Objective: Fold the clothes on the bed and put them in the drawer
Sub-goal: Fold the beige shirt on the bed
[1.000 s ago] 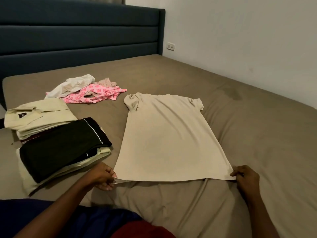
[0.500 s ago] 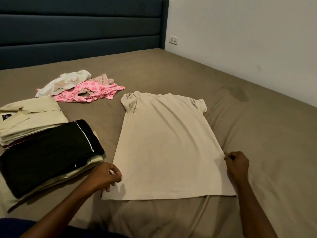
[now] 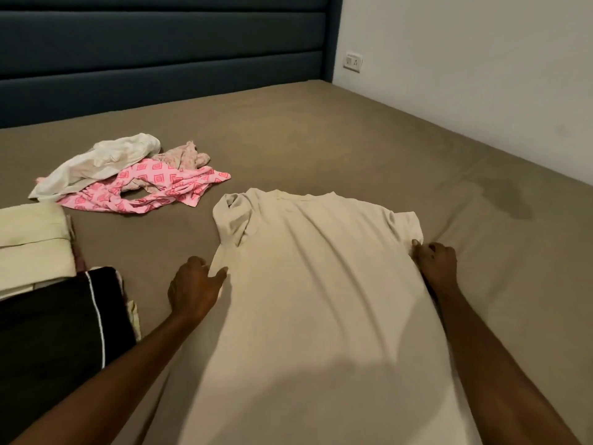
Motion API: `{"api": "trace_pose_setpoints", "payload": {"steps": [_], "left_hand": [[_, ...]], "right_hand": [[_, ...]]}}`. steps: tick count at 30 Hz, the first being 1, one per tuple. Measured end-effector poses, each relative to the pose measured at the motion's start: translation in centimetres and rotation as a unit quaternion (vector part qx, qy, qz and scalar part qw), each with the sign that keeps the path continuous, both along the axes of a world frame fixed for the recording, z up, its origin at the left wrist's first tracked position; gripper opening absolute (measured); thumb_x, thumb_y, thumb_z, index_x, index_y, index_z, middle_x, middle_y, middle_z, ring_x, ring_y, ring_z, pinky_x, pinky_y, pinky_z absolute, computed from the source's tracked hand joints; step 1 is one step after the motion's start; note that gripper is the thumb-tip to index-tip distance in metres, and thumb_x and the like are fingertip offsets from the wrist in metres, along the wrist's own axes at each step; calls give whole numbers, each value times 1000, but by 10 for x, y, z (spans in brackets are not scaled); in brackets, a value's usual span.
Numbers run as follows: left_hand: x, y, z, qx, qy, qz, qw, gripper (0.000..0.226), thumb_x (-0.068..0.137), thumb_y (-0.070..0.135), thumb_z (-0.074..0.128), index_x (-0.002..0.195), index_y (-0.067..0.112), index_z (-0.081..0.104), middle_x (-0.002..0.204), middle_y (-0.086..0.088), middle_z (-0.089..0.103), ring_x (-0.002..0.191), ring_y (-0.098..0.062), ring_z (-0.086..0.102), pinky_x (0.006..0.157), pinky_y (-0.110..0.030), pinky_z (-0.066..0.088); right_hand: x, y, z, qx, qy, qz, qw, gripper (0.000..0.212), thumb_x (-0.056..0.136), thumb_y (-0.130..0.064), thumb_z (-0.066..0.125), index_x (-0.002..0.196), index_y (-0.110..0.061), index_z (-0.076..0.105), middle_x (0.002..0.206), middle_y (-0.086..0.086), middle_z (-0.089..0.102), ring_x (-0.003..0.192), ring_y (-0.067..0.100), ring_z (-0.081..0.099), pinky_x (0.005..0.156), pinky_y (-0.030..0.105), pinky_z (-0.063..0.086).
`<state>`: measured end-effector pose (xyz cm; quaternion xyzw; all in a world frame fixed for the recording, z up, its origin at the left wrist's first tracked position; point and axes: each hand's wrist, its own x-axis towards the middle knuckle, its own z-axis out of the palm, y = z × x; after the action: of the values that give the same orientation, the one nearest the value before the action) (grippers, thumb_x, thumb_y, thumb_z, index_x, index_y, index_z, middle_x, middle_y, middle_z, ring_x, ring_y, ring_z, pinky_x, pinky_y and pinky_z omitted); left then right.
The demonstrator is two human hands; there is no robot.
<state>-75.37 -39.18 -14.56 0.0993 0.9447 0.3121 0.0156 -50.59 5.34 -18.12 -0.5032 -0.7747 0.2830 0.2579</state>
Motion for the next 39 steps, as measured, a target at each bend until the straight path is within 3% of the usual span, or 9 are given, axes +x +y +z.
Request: {"api": "trace_pose_setpoints", "payload": {"steps": [3,6,14,20,24,26,28,30,39], "left_hand": [[-44,58,-3,-44,-5,27,999,82,85,76,57,117,0,57,120,-23,64,109,-44,63,85,-46,50],[-81,119,-3,-50,-15,56,997,96,78,78,65,129,-2,50,128,-24,59,118,-45,59,94,-48,49],[-155,102,-16,-51,-13,169,984,29,98,17,54,119,-2,58,121,-26,64,112,-47,61,86,-48,49],[-172,89,-11,46,-71,250,965,33,97,14,55,124,-6,59,127,-27,62,115,-45,61,92,-48,51],[-156,85,-9,-44,115,184,975,31,97,17,54,124,3,52,114,-24,66,105,-45,63,85,-49,48],[-147,87,-9,-66,194,80,976,29,101,38,51,104,11,61,97,-17,69,93,-40,65,76,-43,46],[-143,100,-6,-131,161,4,978,56,95,70,44,91,19,67,85,-9,70,87,-34,67,73,-38,48],[-144,108,-7,-206,121,-19,971,61,85,81,51,103,25,69,91,-8,73,94,-34,68,79,-40,53],[-160,93,-18,-167,82,114,976,42,101,36,53,117,-3,56,120,-29,63,112,-49,61,88,-51,50]], "right_hand": [[-26,29,-12,24,-43,5,999,56,87,-46,79,115,0,62,114,26,56,103,42,57,91,46,46],[-32,53,-30,18,2,22,1000,37,90,-47,63,97,-11,60,103,16,54,90,31,54,76,38,38],[-26,79,-57,58,87,-38,994,36,96,-42,48,97,-7,53,89,24,64,82,42,59,71,47,43],[-23,78,-57,16,146,-78,986,19,97,-27,56,104,-10,56,97,21,65,89,39,60,78,46,45],[-25,78,-54,-12,213,-77,974,21,89,-22,57,110,-21,61,102,5,68,92,26,61,87,43,50],[-25,82,-59,-22,214,-56,975,25,85,-31,61,108,-23,66,102,7,74,92,31,67,87,49,54],[-24,87,-62,-40,215,-49,975,30,84,-44,66,103,-22,71,96,8,75,90,37,69,84,53,57],[-25,88,-63,-49,215,-36,975,33,81,-46,74,101,-20,72,91,8,75,85,38,70,80,54,58],[-19,80,-48,-34,233,-69,969,17,93,-24,64,108,-17,65,103,13,73,91,29,67,73,33,47]]}}
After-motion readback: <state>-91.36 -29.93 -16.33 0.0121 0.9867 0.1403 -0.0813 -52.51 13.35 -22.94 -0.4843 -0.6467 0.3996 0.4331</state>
